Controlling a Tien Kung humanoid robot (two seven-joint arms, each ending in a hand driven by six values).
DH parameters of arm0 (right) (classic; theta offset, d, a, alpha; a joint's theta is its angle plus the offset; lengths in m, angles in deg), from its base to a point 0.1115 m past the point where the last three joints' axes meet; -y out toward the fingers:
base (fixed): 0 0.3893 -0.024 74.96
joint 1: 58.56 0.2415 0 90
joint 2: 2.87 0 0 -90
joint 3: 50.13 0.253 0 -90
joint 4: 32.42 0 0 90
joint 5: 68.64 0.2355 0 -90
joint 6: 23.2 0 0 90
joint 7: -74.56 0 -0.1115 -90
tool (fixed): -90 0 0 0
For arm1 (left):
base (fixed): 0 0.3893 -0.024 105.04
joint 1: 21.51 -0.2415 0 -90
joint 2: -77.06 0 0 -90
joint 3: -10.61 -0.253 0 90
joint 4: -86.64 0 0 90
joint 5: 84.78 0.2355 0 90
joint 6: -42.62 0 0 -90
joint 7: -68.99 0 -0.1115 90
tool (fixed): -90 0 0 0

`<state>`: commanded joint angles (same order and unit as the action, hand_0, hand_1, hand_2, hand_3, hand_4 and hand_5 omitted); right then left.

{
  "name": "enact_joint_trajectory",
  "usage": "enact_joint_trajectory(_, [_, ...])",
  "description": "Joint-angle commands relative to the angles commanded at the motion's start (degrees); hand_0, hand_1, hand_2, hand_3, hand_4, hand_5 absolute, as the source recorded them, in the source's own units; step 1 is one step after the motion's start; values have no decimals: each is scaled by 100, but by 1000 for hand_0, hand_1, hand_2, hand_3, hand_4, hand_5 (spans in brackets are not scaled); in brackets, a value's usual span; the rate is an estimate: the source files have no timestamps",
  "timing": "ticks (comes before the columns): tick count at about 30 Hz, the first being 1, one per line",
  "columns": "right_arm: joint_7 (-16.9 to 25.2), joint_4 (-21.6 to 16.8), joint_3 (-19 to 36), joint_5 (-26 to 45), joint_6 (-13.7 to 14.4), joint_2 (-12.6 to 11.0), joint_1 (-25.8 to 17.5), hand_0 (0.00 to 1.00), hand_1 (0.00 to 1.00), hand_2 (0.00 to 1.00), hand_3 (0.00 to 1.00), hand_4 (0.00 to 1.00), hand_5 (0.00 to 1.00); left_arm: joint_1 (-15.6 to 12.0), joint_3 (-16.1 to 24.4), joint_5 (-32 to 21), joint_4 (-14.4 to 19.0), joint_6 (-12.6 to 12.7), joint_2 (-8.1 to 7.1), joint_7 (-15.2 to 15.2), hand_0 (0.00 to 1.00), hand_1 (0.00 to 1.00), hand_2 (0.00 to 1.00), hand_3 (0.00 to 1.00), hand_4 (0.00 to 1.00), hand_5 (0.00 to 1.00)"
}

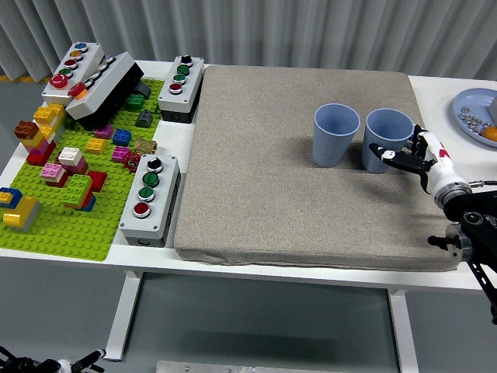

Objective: Pick cup pour cup place

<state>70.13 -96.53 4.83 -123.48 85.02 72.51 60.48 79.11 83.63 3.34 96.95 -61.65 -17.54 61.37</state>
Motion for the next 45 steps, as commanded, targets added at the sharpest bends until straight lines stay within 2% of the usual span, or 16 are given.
enact_joint_trajectory(1, [13,0,1,3,2,0,-1,781,717,622,686,709,136,-1,-2,-2,0,0,0,0,851,869,883,768,601,998])
enact_joint_trajectory(2, [32,-4,11,11,-18,-3,-2,843,770,705,748,766,217,0,-6,-7,0,1,0,0,851,869,882,768,600,998])
enact_joint_trajectory(13, [70,22,76,-7,-152,6,-10,843,770,705,748,766,217,7,-13,-10,0,-5,2,1,850,869,883,768,600,998])
enact_joint_trajectory(14, [64,23,81,-15,-158,6,-8,893,849,875,880,853,326,8,-13,-11,0,-4,2,1,850,869,882,767,600,998])
enact_joint_trajectory(32, [-25,82,168,-185,-301,6,-16,914,869,927,918,856,325,20,-13,5,0,-10,3,2,851,869,882,768,600,998])
enact_joint_trajectory(37, [-101,42,234,-286,-426,-3,-19,914,869,927,918,856,325,23,-11,14,0,-11,2,1,851,869,882,768,600,998])
enact_joint_trajectory(38, [-115,38,245,-301,-446,-4,-20,930,922,998,984,853,329,23,-10,16,0,-11,2,1,851,869,882,768,600,998])
enact_joint_trajectory(45, [-238,10,348,-410,-616,-26,-44,937,928,998,998,855,327,16,2,27,0,-10,3,2,851,869,882,768,600,998])
